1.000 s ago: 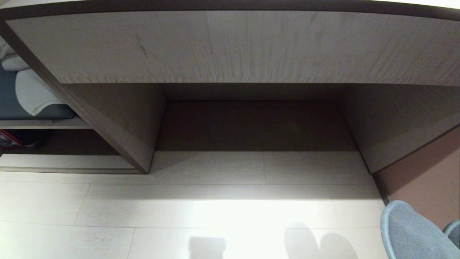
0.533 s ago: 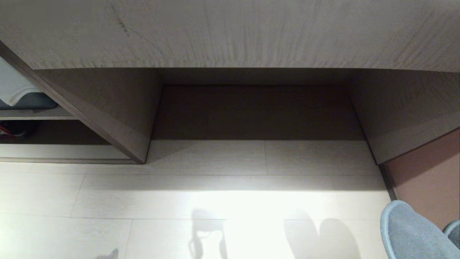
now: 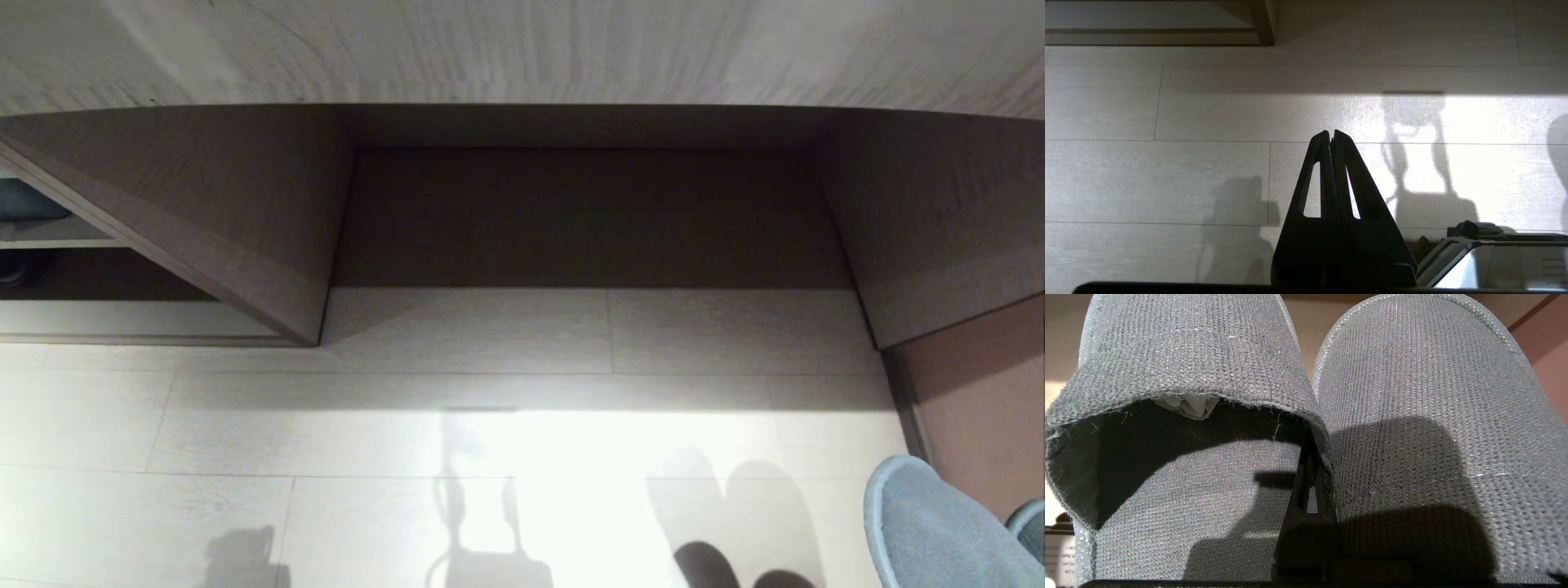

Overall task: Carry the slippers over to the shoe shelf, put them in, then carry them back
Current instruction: Place the slippers on the floor

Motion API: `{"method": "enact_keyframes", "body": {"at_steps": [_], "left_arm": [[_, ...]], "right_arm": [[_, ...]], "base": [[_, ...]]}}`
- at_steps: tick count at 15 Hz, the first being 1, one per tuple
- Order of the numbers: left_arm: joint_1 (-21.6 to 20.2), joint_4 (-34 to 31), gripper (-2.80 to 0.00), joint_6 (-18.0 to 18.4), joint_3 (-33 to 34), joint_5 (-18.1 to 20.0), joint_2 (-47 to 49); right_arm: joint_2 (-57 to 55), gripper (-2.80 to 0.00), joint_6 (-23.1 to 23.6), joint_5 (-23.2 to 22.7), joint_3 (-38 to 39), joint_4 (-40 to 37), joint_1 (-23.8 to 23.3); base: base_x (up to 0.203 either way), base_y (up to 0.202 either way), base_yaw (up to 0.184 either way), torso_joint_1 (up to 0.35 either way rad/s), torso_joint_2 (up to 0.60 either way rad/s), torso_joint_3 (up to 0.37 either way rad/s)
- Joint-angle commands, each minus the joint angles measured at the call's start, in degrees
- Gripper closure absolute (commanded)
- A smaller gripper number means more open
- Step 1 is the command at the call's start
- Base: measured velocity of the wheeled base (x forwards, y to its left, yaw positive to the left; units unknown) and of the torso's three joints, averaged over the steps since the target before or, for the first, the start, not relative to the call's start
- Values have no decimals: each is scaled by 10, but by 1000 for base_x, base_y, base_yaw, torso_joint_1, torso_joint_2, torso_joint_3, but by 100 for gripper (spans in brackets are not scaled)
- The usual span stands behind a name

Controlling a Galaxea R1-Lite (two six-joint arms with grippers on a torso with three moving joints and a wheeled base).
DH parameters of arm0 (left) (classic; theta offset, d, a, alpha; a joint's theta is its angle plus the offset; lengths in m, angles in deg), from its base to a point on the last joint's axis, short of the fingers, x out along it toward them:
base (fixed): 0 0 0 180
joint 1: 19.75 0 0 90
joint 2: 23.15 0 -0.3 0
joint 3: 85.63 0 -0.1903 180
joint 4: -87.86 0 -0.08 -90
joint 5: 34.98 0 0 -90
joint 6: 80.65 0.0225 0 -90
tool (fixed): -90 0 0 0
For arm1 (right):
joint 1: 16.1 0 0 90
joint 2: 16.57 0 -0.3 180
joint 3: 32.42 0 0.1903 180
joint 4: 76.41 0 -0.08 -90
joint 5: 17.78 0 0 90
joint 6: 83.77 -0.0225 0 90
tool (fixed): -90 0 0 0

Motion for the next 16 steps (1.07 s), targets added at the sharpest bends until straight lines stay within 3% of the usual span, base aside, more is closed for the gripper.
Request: {"method": "enact_keyframes", "body": {"at_steps": [1, 16], "left_arm": [[0, 0, 0, 0, 0, 0, 1], [0, 0, 0, 1, 0, 0, 1]], "right_arm": [[-1, 0, 0, 0, 1, 0, 0], [-1, 0, 0, 0, 1, 0, 0]], "base": [[0, 0, 0, 1, 5, -193], [0, 0, 0, 3, 2, -199]]}}
